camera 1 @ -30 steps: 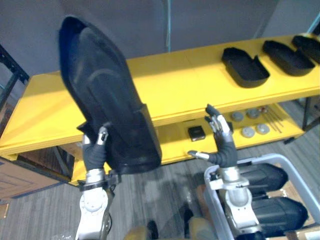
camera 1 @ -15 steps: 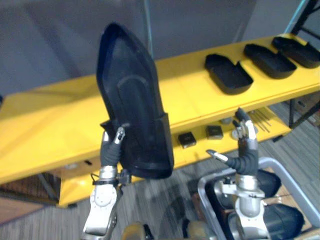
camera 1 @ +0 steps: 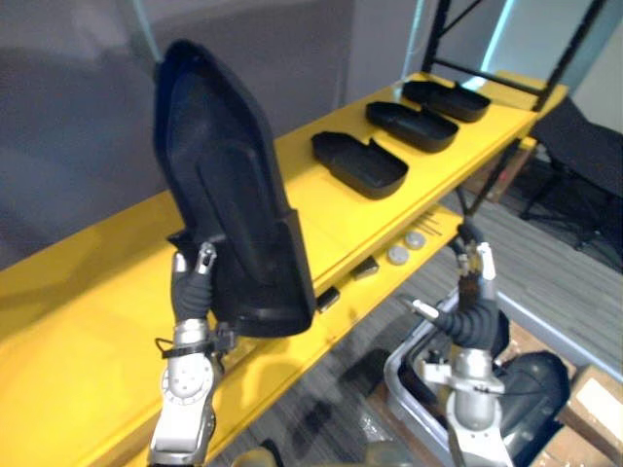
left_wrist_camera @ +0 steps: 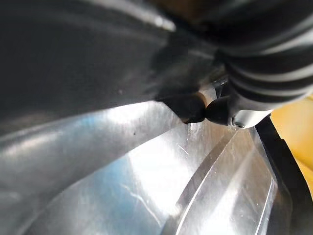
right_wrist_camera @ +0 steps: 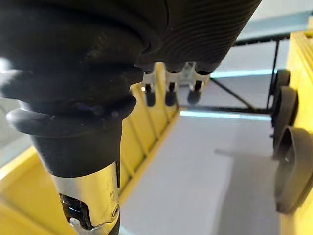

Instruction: Walk over and take plastic housings, then place them on the shelf

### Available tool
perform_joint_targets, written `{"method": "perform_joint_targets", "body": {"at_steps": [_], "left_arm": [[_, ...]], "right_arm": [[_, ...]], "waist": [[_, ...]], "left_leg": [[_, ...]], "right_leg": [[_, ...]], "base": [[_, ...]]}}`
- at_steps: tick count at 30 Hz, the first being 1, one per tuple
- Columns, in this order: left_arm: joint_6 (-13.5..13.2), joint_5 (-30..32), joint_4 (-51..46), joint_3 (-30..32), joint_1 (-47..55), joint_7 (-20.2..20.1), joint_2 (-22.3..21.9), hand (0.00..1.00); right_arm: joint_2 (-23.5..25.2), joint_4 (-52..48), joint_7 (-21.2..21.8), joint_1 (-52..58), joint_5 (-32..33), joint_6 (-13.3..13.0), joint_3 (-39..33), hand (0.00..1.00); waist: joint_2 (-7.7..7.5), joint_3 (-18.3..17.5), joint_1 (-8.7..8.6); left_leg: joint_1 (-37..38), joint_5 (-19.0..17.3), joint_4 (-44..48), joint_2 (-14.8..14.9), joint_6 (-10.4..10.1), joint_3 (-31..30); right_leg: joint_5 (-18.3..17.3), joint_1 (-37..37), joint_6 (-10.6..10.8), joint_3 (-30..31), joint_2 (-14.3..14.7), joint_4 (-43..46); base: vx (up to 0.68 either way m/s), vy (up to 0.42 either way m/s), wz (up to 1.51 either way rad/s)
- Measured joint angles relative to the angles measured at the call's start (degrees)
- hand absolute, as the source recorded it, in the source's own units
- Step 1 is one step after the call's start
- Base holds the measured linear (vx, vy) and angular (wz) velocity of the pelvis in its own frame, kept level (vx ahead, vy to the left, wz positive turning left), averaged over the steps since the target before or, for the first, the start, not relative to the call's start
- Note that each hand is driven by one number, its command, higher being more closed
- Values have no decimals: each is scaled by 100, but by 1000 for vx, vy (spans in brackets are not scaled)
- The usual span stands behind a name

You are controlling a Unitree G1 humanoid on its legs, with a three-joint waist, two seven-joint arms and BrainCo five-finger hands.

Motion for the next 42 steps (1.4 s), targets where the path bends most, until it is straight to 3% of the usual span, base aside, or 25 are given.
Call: {"method": "perform_joint_targets", "body": {"at_steps": [5, 9, 13, 18, 22, 26, 34, 39, 42], "left_arm": [[635, 18, -13, -20, -113, 107, -59, 100], [1228, 32, 54, -10, -392, 332, -174, 100], [1910, 51, 823, 378, -1253, 821, -100, 100], [2518, -242, 1900, 886, -1982, 1251, 320, 100], [2767, -737, 2667, 1162, -2434, 1513, 567, 100], [3105, -771, 3670, 1276, -2743, 1689, 897, 100], [3639, -828, 4856, 1446, -2994, 1611, 1351, 100], [3851, -828, 5061, 1543, -3113, 1597, 1426, 100], [3813, -921, 5228, 1568, -3119, 1621, 1480, 100]], "right_arm": [[17, 11, -6, 182, 10, 325, -18, 0], [8, 17, 115, 261, 43, 378, -36, 0], [-20, 76, 370, 311, 160, 472, -24, 0], [-95, 211, 538, 367, 340, 491, 98, 0], [-172, 210, 652, 398, 477, 550, 246, 0], [-290, 209, 652, 386, 479, 607, 390, 0], [-564, 186, 511, 351, 484, 749, 491, 0], [-624, 180, 486, 352, 602, 761, 592, 0], [-661, 177, 486, 354, 643, 763, 711, 0]], "waist": [[11, -2, -27], [58, -25, -88], [94, -41, -232], [99, -39, -343], [115, -29, -402], [226, 36, -486], [278, 83, -528], [316, 112, -558], [317, 118, -595]], "left_leg": [[13, 194, -372, -131, -25, 105], [114, 330, -568, -112, -59, 147], [218, 437, -744, -111, -73, 189], [280, 445, -756, -103, -71, 305], [311, 445, -753, -101, -70, 326], [330, 437, -735, -84, -63, 413], [408, 379, -626, 37, -110, 591], [411, 373, -596, 61, -112, 594], [411, 323, -489, 110, -132, 607]], "right_leg": [[35, -21, 5, -310, -77, -349], [53, -9, 33, -317, -28, -410], [66, -12, 39, -292, 3, -417], [110, -25, 70, -207, 10, -447], [110, -18, 70, -185, 12, -452], [131, -45, 79, -100, 28, -474], [151, -27, 61, 74, 109, -505], [143, -26, 51, 79, 123, -471], [122, -20, 26, 105, 149, -413]], "base": [[-21, 2, -9], [-18, -21, -7], [-20, -2, -6], [-8, 9, -11], [2, 5, -3], [-11, 5, -9], [8, -14, -13], [0, 0, 0], [-3, -10, -3]]}}
